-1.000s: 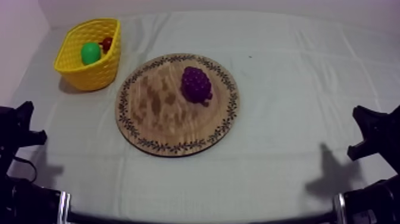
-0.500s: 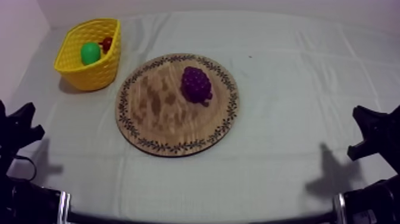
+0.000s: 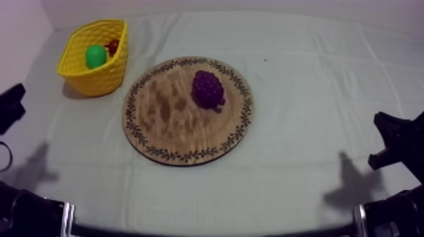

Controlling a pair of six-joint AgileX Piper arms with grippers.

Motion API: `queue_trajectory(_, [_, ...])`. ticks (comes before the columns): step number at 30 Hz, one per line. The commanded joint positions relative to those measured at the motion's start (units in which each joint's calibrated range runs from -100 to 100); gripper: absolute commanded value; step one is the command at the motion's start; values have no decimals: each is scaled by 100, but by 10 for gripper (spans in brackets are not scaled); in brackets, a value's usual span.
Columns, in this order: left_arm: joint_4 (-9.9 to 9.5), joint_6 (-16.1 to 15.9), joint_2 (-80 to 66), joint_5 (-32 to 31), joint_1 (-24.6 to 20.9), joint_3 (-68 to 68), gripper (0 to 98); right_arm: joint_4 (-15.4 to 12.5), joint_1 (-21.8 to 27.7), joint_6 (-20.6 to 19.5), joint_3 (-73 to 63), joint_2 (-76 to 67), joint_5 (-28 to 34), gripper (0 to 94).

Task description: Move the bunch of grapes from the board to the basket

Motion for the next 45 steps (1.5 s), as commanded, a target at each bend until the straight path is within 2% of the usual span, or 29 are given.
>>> queue_trajectory(1, [-67,123,623,128,132,-919,0,1,-2,-3,-3,-1,-3,4])
queue_trajectory(11, [-670,832,2426,1018,901,-2755,0,1,-2,-2,-3,-1,-3,4])
queue_trajectory(16, [-868,1072,3174,1158,1161,-3316,0,1,-2,-1,-3,-1,-3,4])
queue_trajectory(24, [-1009,1310,4388,1691,1525,-4423,0,1,-2,-1,-3,-1,-3,4])
queue_trajectory(37, [-1055,1473,6445,2759,2213,-6313,0,1,-2,-1,-3,-1,-3,4])
queue_trajectory(45, [-1033,1581,7498,3010,2527,-7010,0,1,-2,-1,-3,-1,-3,4])
